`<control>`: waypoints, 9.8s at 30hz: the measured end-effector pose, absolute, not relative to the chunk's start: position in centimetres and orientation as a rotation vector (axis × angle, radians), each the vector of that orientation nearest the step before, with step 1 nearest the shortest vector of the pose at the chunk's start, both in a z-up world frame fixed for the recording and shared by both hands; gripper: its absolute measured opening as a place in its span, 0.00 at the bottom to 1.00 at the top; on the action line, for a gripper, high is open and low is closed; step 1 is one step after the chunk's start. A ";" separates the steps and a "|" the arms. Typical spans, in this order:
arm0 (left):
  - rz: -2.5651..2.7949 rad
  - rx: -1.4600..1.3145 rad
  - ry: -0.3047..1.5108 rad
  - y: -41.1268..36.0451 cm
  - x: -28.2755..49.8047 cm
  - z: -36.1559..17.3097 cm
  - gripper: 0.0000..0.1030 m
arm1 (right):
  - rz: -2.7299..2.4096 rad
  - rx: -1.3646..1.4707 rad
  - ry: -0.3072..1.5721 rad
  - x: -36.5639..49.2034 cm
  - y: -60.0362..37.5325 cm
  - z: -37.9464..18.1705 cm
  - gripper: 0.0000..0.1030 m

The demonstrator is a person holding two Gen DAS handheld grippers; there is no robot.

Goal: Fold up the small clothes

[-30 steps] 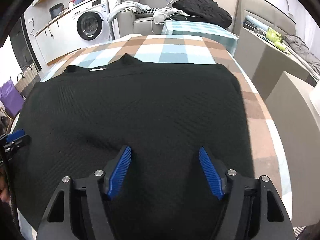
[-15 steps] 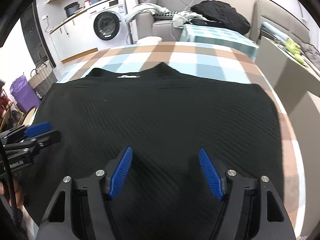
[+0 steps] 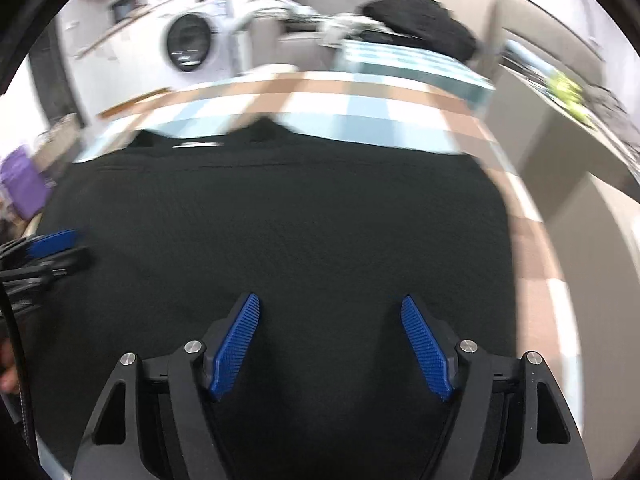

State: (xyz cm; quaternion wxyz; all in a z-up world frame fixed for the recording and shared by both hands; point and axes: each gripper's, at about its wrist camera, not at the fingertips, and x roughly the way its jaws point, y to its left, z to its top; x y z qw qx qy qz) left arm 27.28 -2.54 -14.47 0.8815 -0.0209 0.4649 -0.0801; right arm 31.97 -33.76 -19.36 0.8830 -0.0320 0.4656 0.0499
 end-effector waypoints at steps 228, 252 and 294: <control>-0.433 -0.131 0.882 -4.1 13.8 -12.6 0.64 | 0.341 0.365 0.988 25.0 -34.6 -16.4 0.21; -0.379 -0.093 0.961 -3.0 13.1 -14.8 0.64 | 0.577 0.256 1.063 16.0 -35.8 -17.8 0.04; -0.438 -0.137 0.962 -5.2 14.8 -14.2 0.64 | 0.439 0.372 1.002 18.2 -38.2 -16.9 0.38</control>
